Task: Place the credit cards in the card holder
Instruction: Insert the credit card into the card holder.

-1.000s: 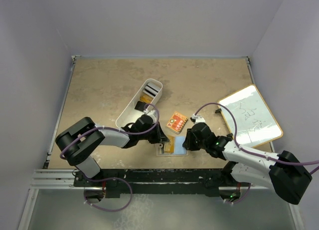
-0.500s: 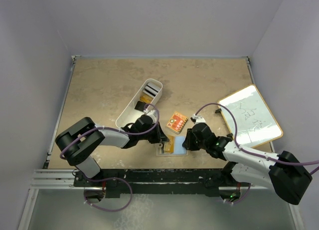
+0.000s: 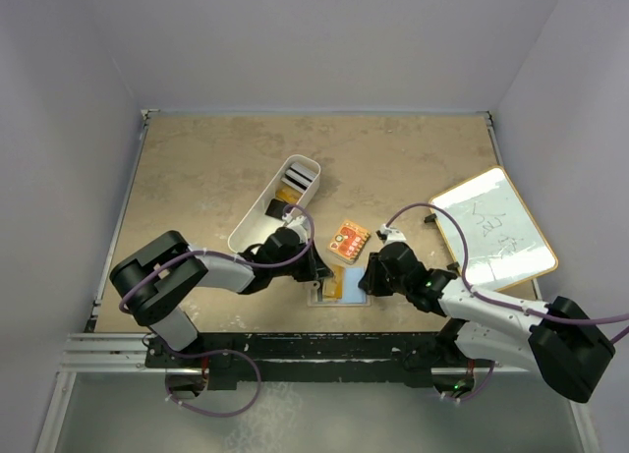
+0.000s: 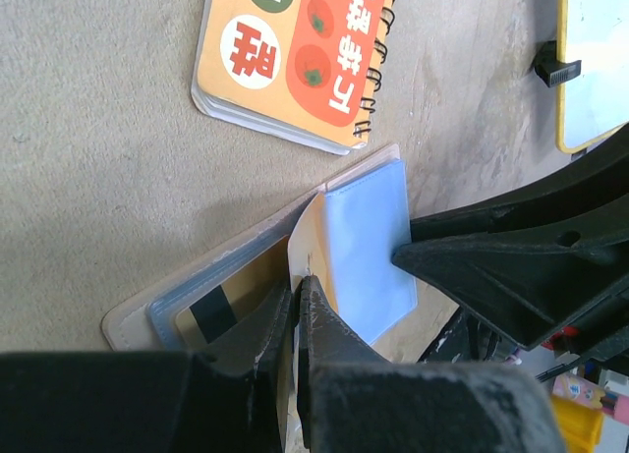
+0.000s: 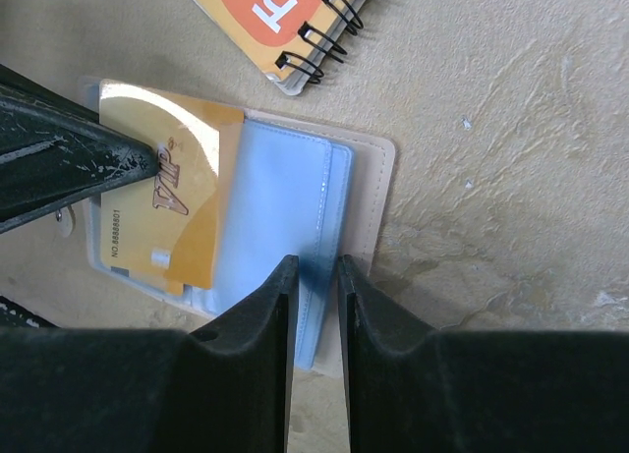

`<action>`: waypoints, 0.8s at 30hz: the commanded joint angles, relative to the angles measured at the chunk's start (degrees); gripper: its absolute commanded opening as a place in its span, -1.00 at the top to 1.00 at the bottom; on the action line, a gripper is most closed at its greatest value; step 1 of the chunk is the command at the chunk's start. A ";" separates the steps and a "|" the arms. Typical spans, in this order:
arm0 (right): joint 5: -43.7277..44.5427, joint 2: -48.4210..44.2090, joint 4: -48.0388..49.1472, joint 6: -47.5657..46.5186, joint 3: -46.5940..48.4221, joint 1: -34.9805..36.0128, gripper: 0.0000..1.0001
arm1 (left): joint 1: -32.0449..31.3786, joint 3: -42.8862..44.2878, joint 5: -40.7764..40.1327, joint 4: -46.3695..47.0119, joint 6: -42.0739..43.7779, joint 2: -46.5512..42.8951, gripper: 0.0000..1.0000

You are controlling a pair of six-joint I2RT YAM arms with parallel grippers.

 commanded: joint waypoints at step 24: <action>-0.32 -2.24 3.93 9.67 -5.00 -0.19 0.54 | -3.91 -1.79 -5.92 1.82 -8.09 3.13 1.00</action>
